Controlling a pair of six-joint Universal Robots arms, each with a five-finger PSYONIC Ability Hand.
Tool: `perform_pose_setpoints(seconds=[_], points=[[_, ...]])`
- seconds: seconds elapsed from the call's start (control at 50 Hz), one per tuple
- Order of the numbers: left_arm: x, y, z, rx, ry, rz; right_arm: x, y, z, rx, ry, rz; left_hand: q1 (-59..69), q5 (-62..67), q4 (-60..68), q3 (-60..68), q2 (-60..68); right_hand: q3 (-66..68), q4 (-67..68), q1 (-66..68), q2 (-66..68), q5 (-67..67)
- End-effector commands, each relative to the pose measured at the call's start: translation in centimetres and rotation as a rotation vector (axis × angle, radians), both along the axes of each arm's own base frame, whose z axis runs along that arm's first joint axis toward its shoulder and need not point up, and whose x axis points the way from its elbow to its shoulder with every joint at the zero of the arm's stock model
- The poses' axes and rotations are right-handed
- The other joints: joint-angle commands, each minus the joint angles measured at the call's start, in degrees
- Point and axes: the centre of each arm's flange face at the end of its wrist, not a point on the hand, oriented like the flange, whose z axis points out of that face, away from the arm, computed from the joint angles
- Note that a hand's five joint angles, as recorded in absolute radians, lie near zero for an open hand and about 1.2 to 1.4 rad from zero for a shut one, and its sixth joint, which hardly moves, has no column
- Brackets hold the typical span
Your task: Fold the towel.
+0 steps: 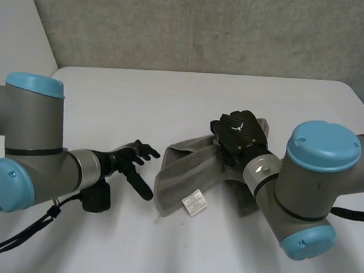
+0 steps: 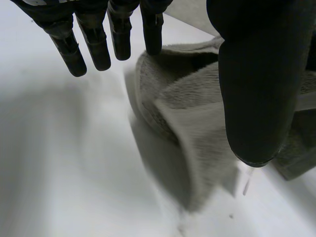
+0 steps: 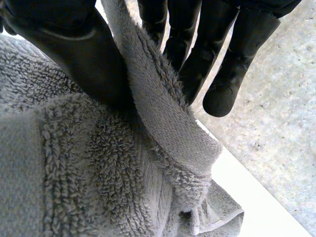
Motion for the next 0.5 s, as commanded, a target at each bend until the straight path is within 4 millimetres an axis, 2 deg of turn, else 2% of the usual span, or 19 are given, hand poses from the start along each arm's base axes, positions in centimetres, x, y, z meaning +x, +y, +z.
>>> perform_pose_setpoints(seconds=[0.02, 0.22, 0.3, 0.42, 0.5], points=[[-0.1, 0.3, -0.2, 0.036, 0.034, -0.002, -0.2, 0.3, -0.7, -0.020, 0.010, 0.003, 2.57, 2.45, 2.62, 2.54, 2.52, 5.07, 3.40, 5.53, 5.08, 5.60], [-0.1, 0.4, -1.6, 0.065, 0.020, -0.002, -0.6, 0.9, -0.6, -0.041, 0.005, 0.004, 2.57, 2.45, 2.62, 2.54, 2.52, 5.07, 3.40, 5.53, 5.08, 5.60], [-0.6, 0.1, -2.6, 0.067, 0.016, -0.004, -0.8, 1.2, -0.4, -0.037, 0.000, 0.006, 3.24, 3.12, 3.29, 3.21, 3.19, 5.07, 3.40, 5.53, 5.08, 5.60], [-1.0, -0.5, -3.3, 0.035, 0.014, 0.018, -1.1, 1.7, 0.4, -0.044, -0.014, 0.007, 6.44, 6.32, 6.49, 6.41, 6.39, 5.07, 3.40, 5.53, 5.08, 5.60], [-2.0, -0.5, -3.5, 0.005, 0.001, 0.017, -1.4, 2.1, 0.7, -0.043, -0.021, 0.006, 9.63, 9.51, 9.68, 9.60, 9.58, 5.07, 3.40, 5.53, 5.08, 5.60]])
